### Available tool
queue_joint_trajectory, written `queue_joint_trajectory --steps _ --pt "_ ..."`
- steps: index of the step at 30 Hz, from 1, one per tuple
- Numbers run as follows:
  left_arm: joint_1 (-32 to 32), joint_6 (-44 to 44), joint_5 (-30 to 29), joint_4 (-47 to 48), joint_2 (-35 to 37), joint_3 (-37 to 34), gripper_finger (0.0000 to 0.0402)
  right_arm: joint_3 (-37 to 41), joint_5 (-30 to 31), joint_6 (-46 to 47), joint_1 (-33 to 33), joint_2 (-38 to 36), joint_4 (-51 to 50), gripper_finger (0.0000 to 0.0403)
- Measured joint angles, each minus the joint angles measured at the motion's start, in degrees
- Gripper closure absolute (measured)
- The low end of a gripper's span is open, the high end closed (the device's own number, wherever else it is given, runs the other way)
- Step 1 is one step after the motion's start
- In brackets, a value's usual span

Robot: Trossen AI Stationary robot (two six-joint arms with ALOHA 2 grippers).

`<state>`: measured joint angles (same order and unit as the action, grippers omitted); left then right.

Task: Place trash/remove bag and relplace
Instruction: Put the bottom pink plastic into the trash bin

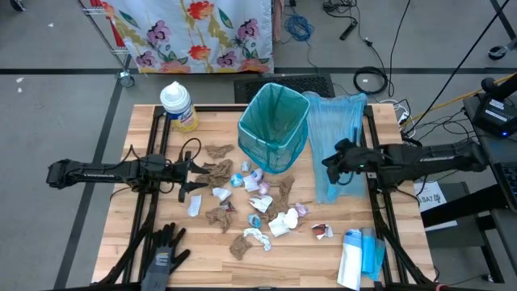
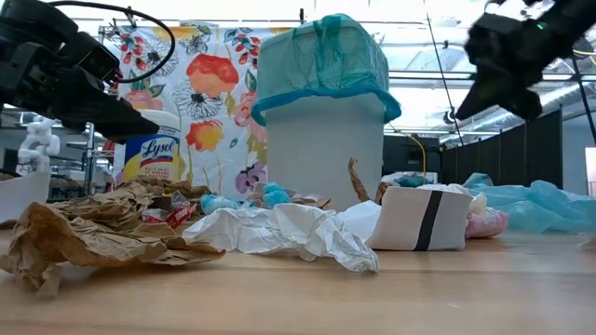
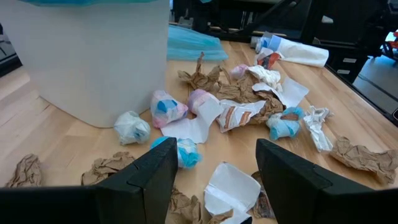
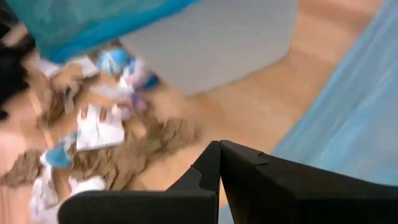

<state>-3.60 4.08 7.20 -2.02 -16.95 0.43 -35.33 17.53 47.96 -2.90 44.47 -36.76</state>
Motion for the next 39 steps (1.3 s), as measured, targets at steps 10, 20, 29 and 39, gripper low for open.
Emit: queue_joint_trajectory --steps 10,20,29,39 --pt "0.00 0.00 0.02 -0.07 -0.02 0.00 0.0182 -11.90 -8.01 15.49 -9.45 21.21 -3.79 0.0403" --pt "-0.01 0.12 -9.15 -0.13 -0.02 1.60 0.0182 -15.30 -13.47 26.52 -17.71 31.41 -2.86 0.0403" --pt "-0.02 -3.59 -20.13 0.17 -0.02 3.28 0.0182 -19.58 -13.43 9.72 -20.52 39.01 -0.23 0.0403" --pt "-0.01 -4.48 -19.71 0.17 -0.02 3.30 0.0182 -19.59 -13.60 3.55 -19.17 45.57 1.54 0.0367"
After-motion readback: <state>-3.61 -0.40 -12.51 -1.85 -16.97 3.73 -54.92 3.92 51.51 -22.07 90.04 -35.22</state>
